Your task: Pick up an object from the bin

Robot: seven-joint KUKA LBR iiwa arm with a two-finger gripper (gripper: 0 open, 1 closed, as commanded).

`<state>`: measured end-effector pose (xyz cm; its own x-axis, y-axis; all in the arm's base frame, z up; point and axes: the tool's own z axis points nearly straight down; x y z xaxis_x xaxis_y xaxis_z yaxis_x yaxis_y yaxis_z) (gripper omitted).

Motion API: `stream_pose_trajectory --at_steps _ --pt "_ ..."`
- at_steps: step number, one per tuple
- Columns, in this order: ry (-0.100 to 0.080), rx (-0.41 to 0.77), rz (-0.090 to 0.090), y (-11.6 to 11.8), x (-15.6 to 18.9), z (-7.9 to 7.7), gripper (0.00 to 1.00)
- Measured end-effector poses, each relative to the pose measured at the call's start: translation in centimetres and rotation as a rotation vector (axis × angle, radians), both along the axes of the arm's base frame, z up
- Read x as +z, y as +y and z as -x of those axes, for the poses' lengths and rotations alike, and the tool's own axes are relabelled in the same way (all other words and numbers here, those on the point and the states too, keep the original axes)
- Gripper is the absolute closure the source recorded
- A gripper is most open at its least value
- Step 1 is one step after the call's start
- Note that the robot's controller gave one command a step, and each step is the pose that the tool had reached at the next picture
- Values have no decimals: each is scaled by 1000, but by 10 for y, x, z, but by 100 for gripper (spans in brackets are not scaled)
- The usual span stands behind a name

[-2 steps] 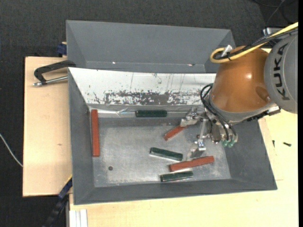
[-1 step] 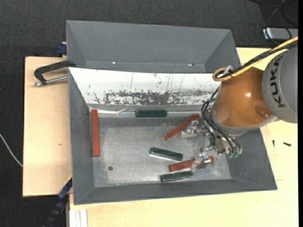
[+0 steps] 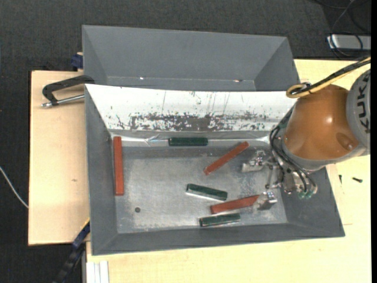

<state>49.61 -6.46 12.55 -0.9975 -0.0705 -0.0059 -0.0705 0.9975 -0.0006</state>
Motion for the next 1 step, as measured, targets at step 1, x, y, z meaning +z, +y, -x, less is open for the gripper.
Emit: stream_pose_trajectory --at_steps 1 --pt "4 136 -1 18 1 2 0"
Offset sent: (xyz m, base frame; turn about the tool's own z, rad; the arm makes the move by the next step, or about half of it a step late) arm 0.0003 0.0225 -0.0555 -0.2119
